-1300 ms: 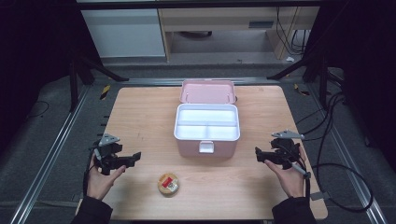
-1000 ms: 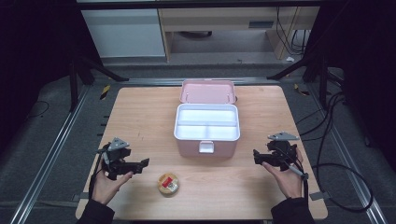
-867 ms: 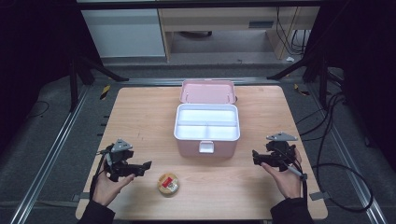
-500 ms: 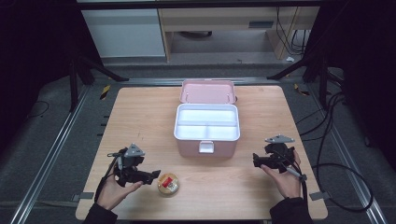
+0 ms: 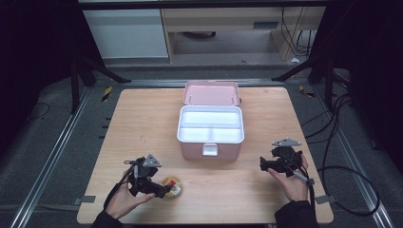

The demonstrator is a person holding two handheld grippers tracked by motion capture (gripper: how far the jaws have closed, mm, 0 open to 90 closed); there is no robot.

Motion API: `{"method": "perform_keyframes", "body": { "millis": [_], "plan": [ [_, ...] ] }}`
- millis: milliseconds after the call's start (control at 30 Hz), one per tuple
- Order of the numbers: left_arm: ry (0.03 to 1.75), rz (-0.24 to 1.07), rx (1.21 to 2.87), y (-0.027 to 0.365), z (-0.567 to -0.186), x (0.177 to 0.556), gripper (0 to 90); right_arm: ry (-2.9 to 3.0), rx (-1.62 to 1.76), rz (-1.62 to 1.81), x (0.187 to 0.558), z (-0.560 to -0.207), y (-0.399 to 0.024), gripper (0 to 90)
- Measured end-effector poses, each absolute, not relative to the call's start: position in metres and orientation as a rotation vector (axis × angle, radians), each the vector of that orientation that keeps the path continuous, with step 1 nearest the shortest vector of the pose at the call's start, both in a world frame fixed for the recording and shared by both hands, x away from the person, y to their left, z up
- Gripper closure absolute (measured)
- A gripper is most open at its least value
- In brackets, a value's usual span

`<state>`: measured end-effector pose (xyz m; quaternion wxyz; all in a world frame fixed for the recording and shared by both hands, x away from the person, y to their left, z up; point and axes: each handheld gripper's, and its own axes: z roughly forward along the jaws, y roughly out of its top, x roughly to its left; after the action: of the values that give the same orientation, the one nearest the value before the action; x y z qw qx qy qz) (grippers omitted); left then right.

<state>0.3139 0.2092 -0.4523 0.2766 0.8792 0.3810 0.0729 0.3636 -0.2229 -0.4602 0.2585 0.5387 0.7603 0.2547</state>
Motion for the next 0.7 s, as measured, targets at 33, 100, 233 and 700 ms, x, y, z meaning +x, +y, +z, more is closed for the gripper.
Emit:
{"method": "perform_keyframes", "body": {
  "millis": [33, 100, 233, 700],
  "plan": [
    [1.021, 0.188, 2.38, 0.206, -0.455, 0.314, 12.3, 2.068, 1.456, 0.696, 0.364, -0.46, -0.223, 8.8],
    [1.016, 0.186, 2.387, 0.204, -0.456, 0.314, 11.7, 2.079, 1.452, 0.696, 0.365, -0.462, -0.222, 8.6],
    [1.011, 0.167, 2.412, 0.199, -0.46, 0.314, 11.1, 2.096, 1.452, 0.689, 0.365, -0.465, -0.222, 8.5],
    [0.992, 0.118, 2.499, 0.181, -0.475, 0.32, 10.8, 2.13, 1.441, 0.686, 0.366, -0.467, -0.22, 8.4]
  ]
}}
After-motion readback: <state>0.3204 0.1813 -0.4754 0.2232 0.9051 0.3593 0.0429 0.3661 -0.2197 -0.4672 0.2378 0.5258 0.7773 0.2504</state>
